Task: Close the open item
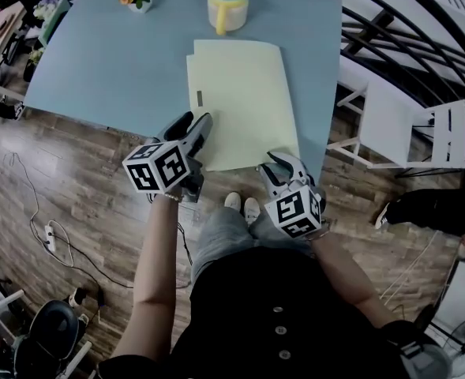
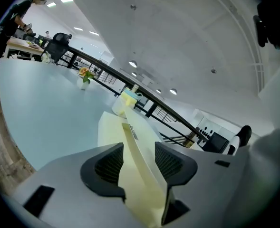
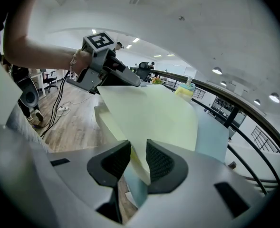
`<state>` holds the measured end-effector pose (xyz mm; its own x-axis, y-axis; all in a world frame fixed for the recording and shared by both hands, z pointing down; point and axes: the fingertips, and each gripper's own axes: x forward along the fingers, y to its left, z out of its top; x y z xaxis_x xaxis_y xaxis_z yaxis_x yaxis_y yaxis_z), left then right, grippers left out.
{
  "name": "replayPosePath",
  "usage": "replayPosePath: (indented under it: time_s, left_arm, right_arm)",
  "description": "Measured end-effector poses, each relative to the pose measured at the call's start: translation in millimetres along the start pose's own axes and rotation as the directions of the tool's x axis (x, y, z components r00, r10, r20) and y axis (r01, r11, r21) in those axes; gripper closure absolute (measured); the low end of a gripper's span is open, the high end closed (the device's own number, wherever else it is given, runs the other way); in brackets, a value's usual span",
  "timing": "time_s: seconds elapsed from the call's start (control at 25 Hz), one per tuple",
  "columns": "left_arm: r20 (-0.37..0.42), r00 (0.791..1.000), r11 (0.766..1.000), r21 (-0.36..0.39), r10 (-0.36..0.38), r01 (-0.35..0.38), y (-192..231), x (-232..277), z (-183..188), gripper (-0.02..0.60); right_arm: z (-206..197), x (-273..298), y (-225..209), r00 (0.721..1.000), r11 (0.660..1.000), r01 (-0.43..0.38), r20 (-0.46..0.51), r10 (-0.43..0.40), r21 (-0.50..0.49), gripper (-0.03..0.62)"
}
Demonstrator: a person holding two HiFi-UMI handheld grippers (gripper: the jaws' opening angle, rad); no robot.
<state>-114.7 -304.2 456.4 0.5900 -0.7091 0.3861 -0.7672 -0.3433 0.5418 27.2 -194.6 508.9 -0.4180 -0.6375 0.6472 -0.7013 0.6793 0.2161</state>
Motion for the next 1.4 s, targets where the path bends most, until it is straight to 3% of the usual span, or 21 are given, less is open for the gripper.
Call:
replayPosePath:
  time_s: [0.44, 0.6, 1.08, 1.4]
  left_arm:
    - [-0.038, 0.999, 0.999, 0.003, -0.031, 0.032, 3.4, 22.2, 8.1, 0.397]
    - [-0.039, 0.997, 0.998, 0.002, -0.06, 0.06, -1.8, 27.3, 9.9, 0.485]
    - [-0.062, 0.998, 1.0, -0.009, -0.025, 0.024, 10.3, 22.6, 2.6, 0.494]
    - [-0.096, 0.995, 0.995, 0.098, 0.013, -0.004, 10.4, 22.7, -2.7, 0.483]
  right_arm:
    - [0.4, -0.8, 0.3, 1.0, 1.0, 0.004, 0.0, -0.004, -0.004, 0.493]
    - [0.5, -0.4, -0.3, 1.0, 1.0, -0.003, -0.002, 0.003, -0.004, 0.491]
    - [4.9, -1.4, 7.6, 0.998, 0.997, -0.068, -0.003, 0.068, 0.046, 0.436]
    - [9.8, -4.1, 9.9, 0.995, 0.993, -0.092, -0.023, 0.094, 0.074, 0.457]
